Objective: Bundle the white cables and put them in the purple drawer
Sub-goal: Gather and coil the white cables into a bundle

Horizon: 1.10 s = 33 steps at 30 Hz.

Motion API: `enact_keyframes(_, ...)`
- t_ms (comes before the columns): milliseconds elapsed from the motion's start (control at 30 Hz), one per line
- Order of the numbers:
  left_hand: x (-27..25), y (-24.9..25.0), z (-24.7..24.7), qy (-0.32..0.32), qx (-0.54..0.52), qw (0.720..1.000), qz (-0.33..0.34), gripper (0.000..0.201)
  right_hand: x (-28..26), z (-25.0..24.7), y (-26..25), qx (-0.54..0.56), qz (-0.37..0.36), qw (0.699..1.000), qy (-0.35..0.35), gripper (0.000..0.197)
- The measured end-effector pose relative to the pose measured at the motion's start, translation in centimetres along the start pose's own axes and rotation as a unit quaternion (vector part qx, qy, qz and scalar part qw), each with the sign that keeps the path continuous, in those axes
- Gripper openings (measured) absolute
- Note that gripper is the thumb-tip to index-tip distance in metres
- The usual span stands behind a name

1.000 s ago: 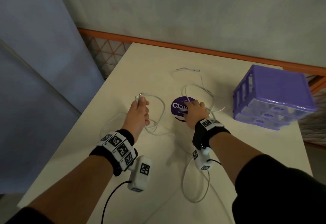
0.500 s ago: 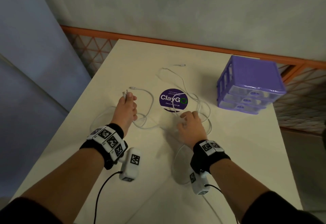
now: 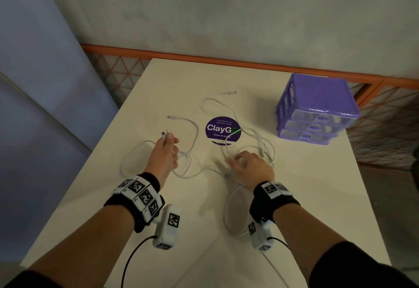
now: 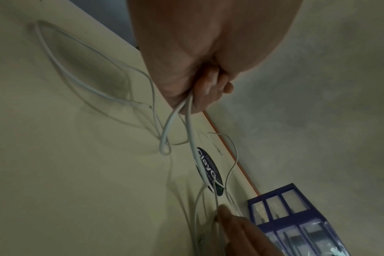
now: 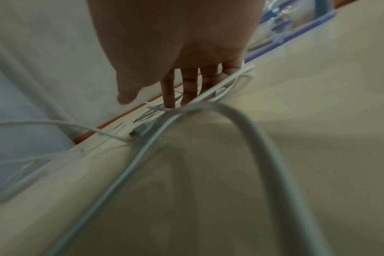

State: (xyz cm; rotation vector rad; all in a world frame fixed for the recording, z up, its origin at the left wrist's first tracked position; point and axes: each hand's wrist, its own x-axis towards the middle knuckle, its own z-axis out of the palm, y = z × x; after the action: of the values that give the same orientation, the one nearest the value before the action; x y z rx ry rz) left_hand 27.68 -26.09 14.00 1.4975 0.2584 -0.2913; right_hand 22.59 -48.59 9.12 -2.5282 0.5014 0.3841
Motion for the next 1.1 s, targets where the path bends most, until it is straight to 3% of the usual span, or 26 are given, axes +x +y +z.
enact_keyframes(100,-0.2,0.0,0.0,-0.002,0.002,1.000,-0.010,0.028,-0.6,0.6,-0.3,-0.022,-0.027,0.999,0.033,0.038)
enact_keyframes(167,-0.4,0.3,0.1,-0.004,0.009,1.000,-0.015,0.029,-0.5,0.6,-0.7,-0.029,-0.040,0.994,0.099,0.032)
enact_keyframes(267,-0.7,0.9,0.7,-0.035,0.078,0.996,-0.008,0.036,-0.9,-0.2,-2.7,0.099,-0.098,0.975,0.171,0.025)
enact_keyframes(367,-1.1,1.7,1.4,-0.065,0.078,0.994,-0.031,0.029,-3.0,-1.2,-5.8,0.300,-0.163,0.932,0.120,0.023)
enact_keyframes(500,-1.4,3.6,2.3,-0.089,-0.012,0.995,-0.050,0.035,-6.3,-1.8,-8.0,0.408,-0.194,0.890,0.067,0.021)
enact_keyframes(600,-1.5,5.2,2.7,-0.087,-0.054,0.994,-0.042,0.036,-7.4,-1.7,-7.6,0.389,-0.184,0.900,0.064,0.012)
enact_keyframes(767,-1.6,7.6,2.5,-0.061,-0.141,0.988,-0.031,0.027,-8.0,-1.8,-4.9,0.382,-0.141,0.911,0.061,0.024)
enact_keyframes(867,-1.2,9.0,1.4,-0.070,-0.186,0.980,-0.008,0.027,-8.1,-1.9,-2.3,0.293,-0.095,0.950,0.062,0.016)
enact_keyframes(967,-1.7,9.2,1.3,-0.093,-0.161,0.982,0.015,0.031,-8.2,-2.2,-0.7,0.185,-0.044,0.982,0.014,0.022)
enact_keyframes(1033,-2.0,9.5,1.9,-0.116,-0.143,0.983,0.022,0.031,-7.9,-2.9,-1.9,0.193,-0.048,0.980,0.012,0.026)
enact_keyframes(1100,-2.8,11.2,1.3,-0.142,-0.134,0.979,0.061,0.028,-8.2,-4.4,-5.7,0.273,-0.100,0.955,0.060,0.027)
